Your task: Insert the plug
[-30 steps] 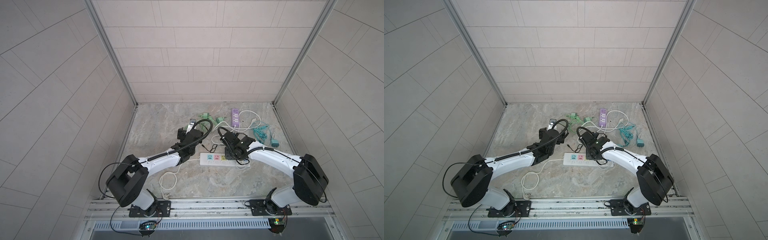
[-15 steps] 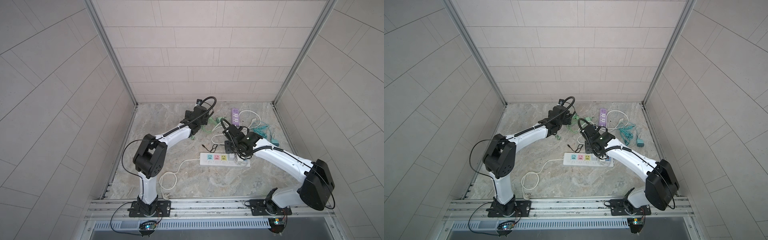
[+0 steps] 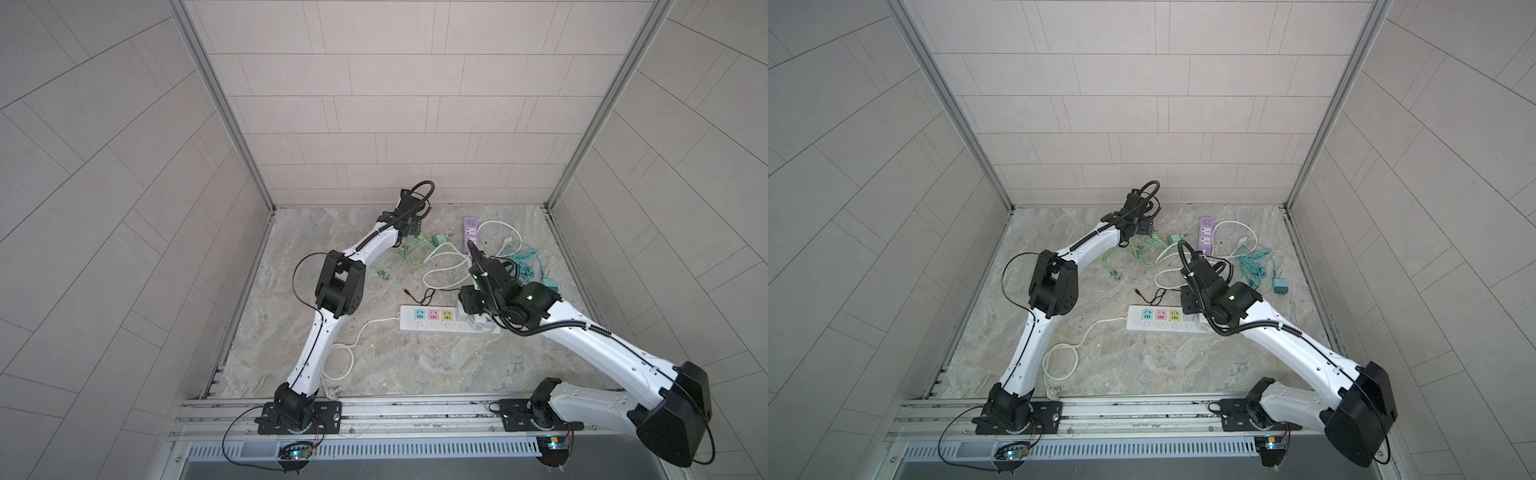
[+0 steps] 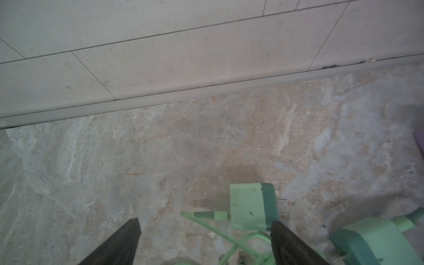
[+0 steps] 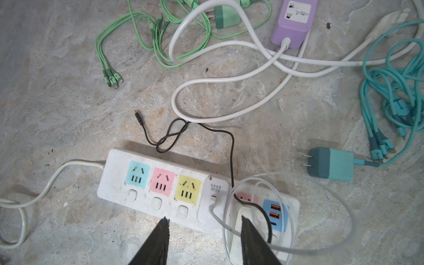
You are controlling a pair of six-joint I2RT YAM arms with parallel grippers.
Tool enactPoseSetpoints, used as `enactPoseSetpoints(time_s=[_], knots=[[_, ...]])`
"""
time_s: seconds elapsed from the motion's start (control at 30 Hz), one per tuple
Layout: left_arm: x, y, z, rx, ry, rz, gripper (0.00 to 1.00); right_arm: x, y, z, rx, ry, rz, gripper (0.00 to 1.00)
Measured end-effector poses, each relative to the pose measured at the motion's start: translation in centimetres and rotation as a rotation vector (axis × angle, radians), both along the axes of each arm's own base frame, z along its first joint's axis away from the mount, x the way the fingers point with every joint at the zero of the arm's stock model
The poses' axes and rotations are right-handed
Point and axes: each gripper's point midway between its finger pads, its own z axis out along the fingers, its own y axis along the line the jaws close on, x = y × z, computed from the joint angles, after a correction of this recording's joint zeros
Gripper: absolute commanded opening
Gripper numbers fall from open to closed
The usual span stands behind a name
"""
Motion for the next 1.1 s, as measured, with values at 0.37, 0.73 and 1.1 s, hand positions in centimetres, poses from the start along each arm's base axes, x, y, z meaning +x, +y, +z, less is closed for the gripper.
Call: enactPoseSetpoints(time_s=[0.37,0.73,1.1], knots=[[0.8,-2.4,-1.7,-0.075,0.061,-0.069,0.94,-1.4,-0.3,-0.8,0.013,0.005,0.044,0.49],[-0.5,-2.9,-4.6,-0.070,0.162,-0.104,0.94,-1.2,0.6,-1.1,0.024,0.019,0.083,0.48],[-3.1,-0.4,-6.7,-0.014,0.248,-0.067,0.92,-0.8,1.3,-1.0,0.052,0.012,0.097,0.48]])
